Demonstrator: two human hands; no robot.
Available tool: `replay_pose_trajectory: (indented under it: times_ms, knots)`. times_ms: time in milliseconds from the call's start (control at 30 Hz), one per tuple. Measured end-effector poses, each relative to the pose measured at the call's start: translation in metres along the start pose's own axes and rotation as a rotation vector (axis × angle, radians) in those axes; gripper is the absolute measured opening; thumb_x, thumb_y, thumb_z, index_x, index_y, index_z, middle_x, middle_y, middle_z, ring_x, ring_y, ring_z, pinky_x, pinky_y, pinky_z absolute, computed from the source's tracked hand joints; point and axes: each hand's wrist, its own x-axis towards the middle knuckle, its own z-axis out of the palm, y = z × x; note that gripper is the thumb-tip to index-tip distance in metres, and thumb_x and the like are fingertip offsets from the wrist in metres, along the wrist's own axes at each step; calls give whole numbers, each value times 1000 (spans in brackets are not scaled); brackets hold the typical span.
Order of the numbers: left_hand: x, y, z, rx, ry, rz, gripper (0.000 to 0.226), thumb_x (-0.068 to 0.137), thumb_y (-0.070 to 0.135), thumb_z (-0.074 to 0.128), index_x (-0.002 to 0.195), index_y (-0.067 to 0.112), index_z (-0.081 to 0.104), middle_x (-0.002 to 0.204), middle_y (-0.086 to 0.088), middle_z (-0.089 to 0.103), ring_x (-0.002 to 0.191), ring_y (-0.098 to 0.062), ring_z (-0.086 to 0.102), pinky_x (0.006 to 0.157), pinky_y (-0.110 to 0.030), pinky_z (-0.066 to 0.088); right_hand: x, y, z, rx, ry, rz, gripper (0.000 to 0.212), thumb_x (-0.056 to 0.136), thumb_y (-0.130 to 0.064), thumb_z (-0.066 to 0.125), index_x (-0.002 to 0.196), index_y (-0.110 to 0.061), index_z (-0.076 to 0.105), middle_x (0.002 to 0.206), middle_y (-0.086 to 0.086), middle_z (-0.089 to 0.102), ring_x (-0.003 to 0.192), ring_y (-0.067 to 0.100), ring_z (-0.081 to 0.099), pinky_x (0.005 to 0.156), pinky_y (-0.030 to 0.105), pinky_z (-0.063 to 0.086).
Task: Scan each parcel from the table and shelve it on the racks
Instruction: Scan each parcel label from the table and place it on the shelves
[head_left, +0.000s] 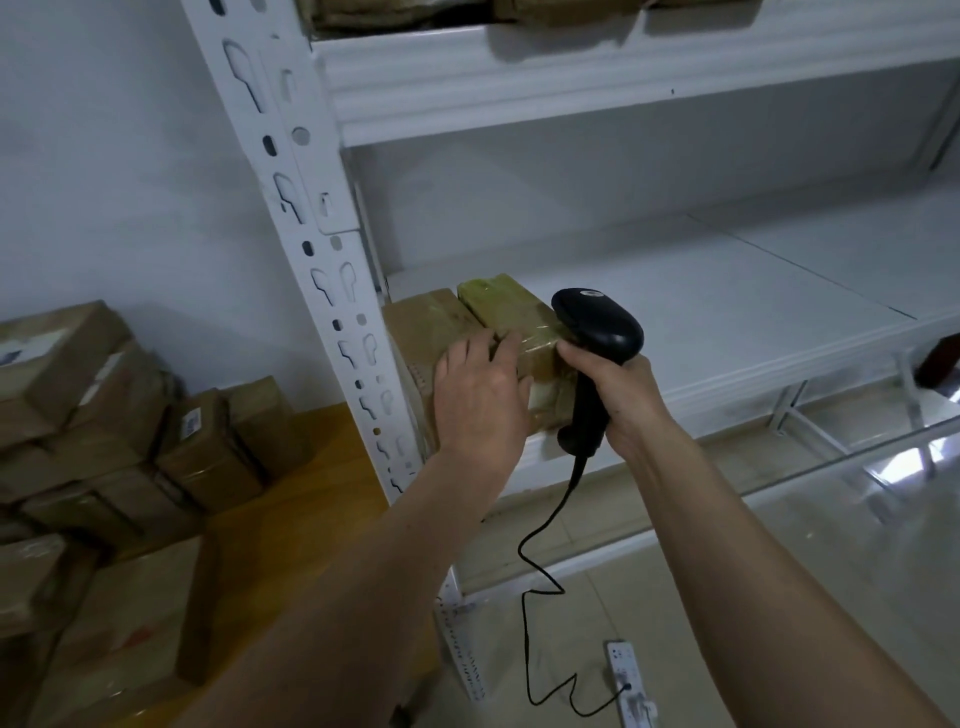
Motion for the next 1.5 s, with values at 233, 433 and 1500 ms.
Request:
replay_pose_trajectory:
  times_ms: [233, 433, 1500]
  knots:
    - [-6, 0, -9, -132, 144, 75, 35, 88, 22, 68, 120, 9, 64, 127, -10, 58, 120, -27, 48, 100, -36, 40, -19, -7, -4, -89, 47, -146, 16, 77, -16, 80, 83, -24, 67, 64, -13, 70, 61, -7, 65, 49, 8, 46]
    - [-41, -12, -13, -503, 132, 1, 15, 88, 23, 68, 79, 19, 57, 72, 10, 53, 71, -11, 49, 63, -26, 44, -53, -8, -1, -171, 59, -253, 14, 77, -21, 79, 86, -22, 69, 62, -14, 65, 60, -2, 61, 58, 15, 46]
    - [-243, -419, -96, -184, -328, -788, 24, 96, 18, 52, 116, 23, 64, 106, 4, 64, 91, -9, 58, 74, -19, 48, -153, 225, 339, -494, -729, 434, 14, 74, -18, 84, 81, -16, 72, 65, 1, 66, 60, 15, 61, 66, 30, 52]
